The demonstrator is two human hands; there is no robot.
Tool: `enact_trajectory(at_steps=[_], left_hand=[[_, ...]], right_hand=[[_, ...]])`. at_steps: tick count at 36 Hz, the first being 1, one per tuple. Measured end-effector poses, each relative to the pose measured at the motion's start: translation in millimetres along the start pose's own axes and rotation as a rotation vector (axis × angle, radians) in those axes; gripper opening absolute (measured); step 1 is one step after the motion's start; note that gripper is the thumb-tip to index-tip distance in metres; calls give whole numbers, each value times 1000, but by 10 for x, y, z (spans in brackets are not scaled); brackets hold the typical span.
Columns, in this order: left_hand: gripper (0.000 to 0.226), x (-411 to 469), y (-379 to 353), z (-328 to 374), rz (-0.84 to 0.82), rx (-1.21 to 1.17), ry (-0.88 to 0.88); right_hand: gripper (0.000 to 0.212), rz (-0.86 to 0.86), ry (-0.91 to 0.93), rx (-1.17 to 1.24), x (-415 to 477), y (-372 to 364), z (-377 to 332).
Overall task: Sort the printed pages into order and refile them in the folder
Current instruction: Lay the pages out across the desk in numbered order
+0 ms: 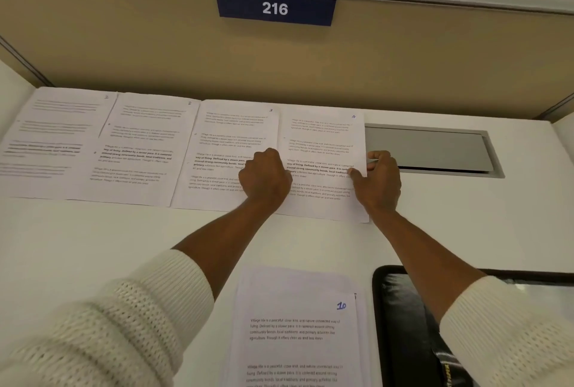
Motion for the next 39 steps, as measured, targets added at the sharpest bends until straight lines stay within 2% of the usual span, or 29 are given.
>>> enact_trajectory(at_steps=[11,20,26,30,35,39], left_hand=[[32,-15,18,10,5,15,7],[35,-128,80,63,23,-53,-31],[34,-694,-44,126,-36,-151,-71],[34,-1307,-231,131,-127,-208,-93],[34,-2011,-492,105,-235,-227,-94],[37,-2449,-631,83,-260,-234,-90]], right_hand=[[49,-62,58,-73,83,-65,-18],[41,-17,41,80,-122,157,78],[35,43,-20,218,-928,544,273],[26,-1,-83,273,-1647,739,489],[17,-46,-9,179,-2488,900,662],[17,-88,6,58,-2947,888,830]])
Point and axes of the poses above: each hand's wrist, its own x-axis towards the middle knuckle, its own y-axis out of the back of the hand, z = x × y, the point moved 9 cm from there along x, towards the middle knuckle, and after that the axes turned 4 degrees about -y, right-handed, at the moved point
